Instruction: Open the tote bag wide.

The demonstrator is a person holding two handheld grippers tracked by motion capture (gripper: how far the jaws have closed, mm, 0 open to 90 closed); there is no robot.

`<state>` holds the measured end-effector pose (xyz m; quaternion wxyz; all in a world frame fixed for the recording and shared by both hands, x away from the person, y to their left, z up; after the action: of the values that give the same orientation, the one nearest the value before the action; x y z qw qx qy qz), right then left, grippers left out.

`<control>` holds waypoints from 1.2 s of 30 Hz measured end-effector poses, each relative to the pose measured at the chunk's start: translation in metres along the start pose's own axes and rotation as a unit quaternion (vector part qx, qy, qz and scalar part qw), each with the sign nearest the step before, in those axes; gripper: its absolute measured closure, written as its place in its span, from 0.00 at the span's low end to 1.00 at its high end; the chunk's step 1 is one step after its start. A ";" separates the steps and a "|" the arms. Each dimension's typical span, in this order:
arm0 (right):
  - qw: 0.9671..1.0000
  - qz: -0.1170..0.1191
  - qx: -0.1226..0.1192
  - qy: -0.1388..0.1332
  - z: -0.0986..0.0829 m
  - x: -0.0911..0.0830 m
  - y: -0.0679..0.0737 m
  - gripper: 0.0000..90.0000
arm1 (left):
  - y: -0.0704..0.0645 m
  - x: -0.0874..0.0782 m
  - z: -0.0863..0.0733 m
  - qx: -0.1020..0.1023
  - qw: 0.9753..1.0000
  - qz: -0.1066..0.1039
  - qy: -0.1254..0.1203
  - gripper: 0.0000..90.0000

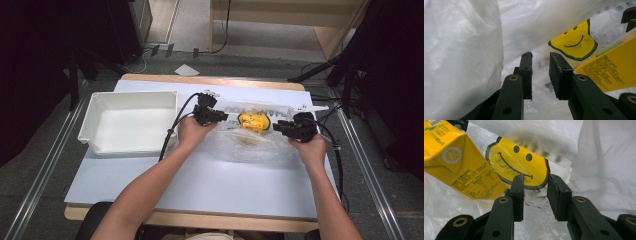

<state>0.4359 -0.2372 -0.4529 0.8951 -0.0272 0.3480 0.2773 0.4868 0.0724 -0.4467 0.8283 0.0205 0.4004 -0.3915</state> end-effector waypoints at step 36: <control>0.998 -0.057 0.019 0.022 -0.037 0.011 -0.029 0.85 | 0.023 0.019 -0.024 0.016 0.998 0.059 0.003 0.90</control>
<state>0.4351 -0.2650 -0.4920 0.9019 -0.0358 0.3711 0.2183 0.4941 0.0846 -0.4828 0.8484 0.0584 0.3944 -0.3482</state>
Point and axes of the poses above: each handheld gripper's, and its own axes: x roughly forward along the jaws, z roughly out of its top, y roughly to its left, the point moved 2 cm from there along x, roughly forward along the jaws, and after that the axes turned 3 degrees about -z, right-handed, at the moved point
